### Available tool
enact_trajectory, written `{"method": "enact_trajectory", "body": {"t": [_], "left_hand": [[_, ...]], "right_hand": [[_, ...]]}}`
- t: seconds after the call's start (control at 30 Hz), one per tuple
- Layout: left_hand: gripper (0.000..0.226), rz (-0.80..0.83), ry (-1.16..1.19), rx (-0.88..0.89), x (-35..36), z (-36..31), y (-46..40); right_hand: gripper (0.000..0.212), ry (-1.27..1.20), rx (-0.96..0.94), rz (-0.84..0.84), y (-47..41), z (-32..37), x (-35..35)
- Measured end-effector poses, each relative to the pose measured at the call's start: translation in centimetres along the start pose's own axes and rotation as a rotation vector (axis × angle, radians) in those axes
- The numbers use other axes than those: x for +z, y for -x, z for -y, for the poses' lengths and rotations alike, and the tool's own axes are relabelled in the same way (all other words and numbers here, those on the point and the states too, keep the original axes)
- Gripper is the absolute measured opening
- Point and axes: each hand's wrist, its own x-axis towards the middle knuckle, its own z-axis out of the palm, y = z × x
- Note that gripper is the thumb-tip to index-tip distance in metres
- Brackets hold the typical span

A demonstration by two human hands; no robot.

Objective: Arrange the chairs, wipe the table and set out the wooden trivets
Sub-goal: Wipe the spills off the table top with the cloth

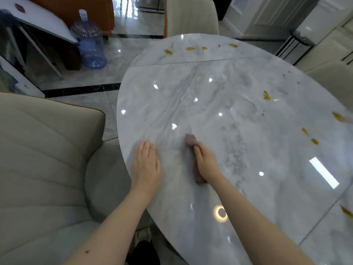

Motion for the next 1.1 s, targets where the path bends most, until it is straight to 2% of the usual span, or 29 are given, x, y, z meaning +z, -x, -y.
{"method": "enact_trajectory", "body": {"t": [0.07, 0.2, 0.3, 0.37, 0.57, 0.7, 0.97, 1.1], "left_hand": [[0.041, 0.033, 0.100, 0.009, 0.1, -1.9, 0.6], [0.031, 0.107, 0.270, 0.095, 1.0, -6.9, 1.8], [0.028, 0.233, 0.328, 0.142, 3.0, -10.4, 3.0], [0.032, 0.324, 0.389, 0.144, 4.0, -12.1, 3.8], [0.037, 0.600, 0.578, 0.040, 6.7, -19.4, 7.3], [0.037, 0.713, 0.626, 0.054, 8.9, -23.9, 10.7], [0.037, 0.742, 0.429, 0.328, 14.7, -30.9, 17.7], [0.042, 0.693, 0.211, 0.493, 17.5, -33.2, 19.7]], "right_hand": [[0.032, -0.368, 0.235, -0.065, 1.5, 1.0, -1.4], [0.048, -0.985, 0.455, -0.075, 4.5, -0.1, -3.7], [0.052, -1.243, 0.581, -0.129, 7.5, -1.7, -6.8], [0.053, -1.313, 0.595, -0.188, 9.2, -2.6, -8.4], [0.048, -1.425, 0.581, -0.250, 15.3, -5.5, -13.5], [0.049, -1.438, 0.595, -0.399, 19.7, -7.5, -17.1], [0.048, -1.307, 0.602, -0.739, 28.0, -11.9, -26.3], [0.048, -0.989, 0.726, -0.876, 30.6, -14.5, -30.6]]}}
